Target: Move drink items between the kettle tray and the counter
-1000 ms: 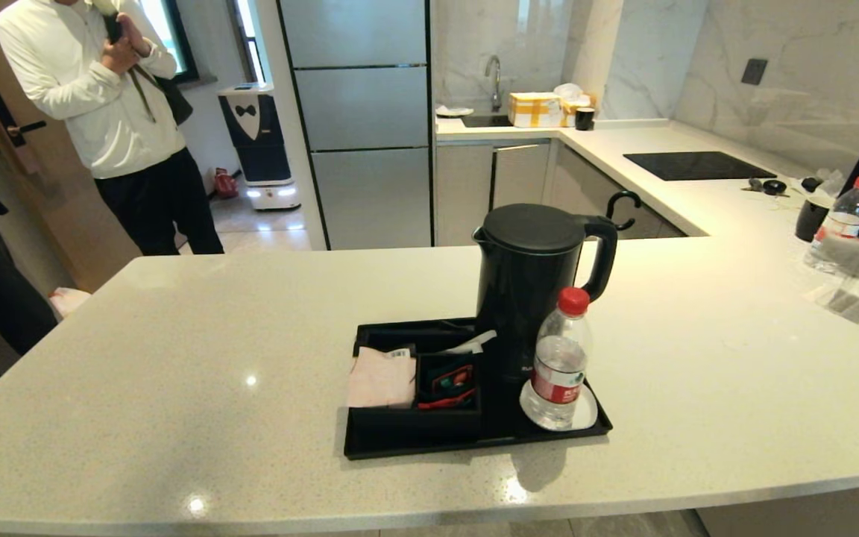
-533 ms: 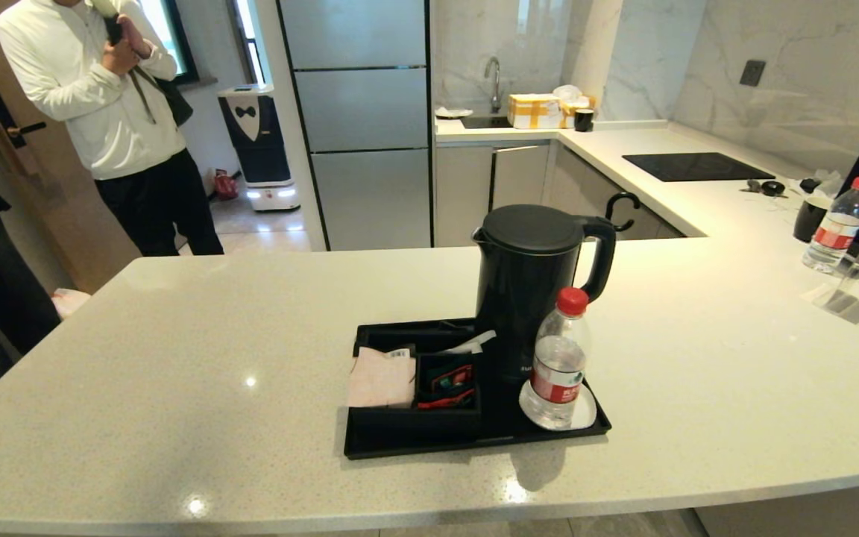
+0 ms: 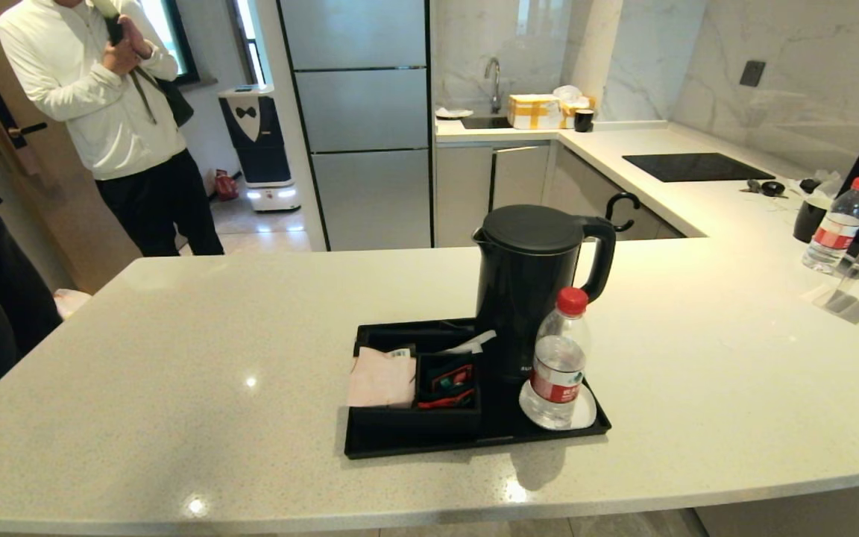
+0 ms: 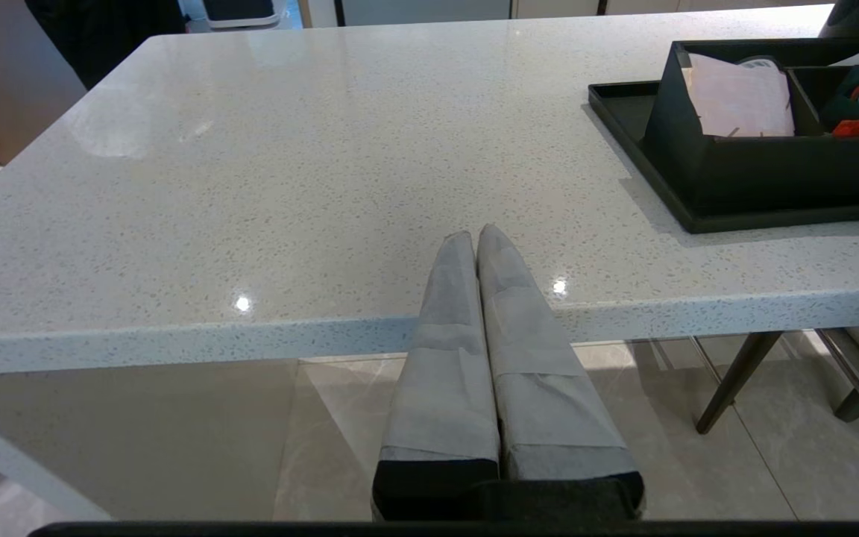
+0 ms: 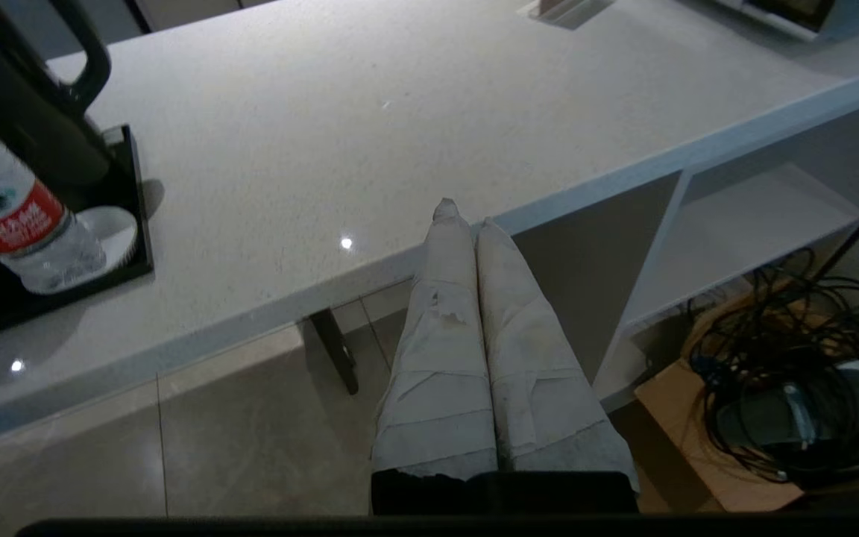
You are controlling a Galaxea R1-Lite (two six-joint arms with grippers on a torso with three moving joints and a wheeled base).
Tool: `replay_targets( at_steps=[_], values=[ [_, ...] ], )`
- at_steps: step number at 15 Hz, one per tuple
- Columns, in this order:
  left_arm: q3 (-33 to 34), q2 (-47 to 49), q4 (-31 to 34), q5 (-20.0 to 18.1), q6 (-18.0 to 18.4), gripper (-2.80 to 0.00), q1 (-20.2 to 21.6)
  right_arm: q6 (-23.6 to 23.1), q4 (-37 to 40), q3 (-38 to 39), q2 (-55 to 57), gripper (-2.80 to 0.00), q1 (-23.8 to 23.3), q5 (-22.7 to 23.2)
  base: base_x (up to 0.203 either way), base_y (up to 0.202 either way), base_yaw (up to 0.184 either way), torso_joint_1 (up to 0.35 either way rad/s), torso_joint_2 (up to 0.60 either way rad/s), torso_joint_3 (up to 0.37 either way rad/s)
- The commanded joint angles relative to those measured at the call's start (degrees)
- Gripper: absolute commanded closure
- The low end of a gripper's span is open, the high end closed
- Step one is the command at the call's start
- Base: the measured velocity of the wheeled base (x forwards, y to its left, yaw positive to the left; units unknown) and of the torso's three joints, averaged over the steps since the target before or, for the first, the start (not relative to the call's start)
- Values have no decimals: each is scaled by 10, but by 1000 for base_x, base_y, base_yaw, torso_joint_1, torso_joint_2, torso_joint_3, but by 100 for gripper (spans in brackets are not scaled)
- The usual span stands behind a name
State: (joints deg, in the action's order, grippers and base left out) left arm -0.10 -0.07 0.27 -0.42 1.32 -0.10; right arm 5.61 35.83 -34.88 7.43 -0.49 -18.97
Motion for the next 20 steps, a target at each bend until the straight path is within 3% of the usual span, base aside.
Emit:
replay_targets(
  at_steps=[1,6,10,20],
  values=[
    [0,1,0,0,0,0,0,-2,-40,73,-73,0,1,27,0,0,0,0,0,0],
    [0,1,0,0,0,0,0,-42,-388,335,-74,0,1,147,0,0,0,0,0,0],
    [0,1,0,0,0,0,0,-82,-354,347,-74,0,1,195,0,0,0,0,0,0],
    [0,1,0,0,0,0,0,-50,-363,350,-74,0,0,184,0,0,0,0,0,0]
  ],
)
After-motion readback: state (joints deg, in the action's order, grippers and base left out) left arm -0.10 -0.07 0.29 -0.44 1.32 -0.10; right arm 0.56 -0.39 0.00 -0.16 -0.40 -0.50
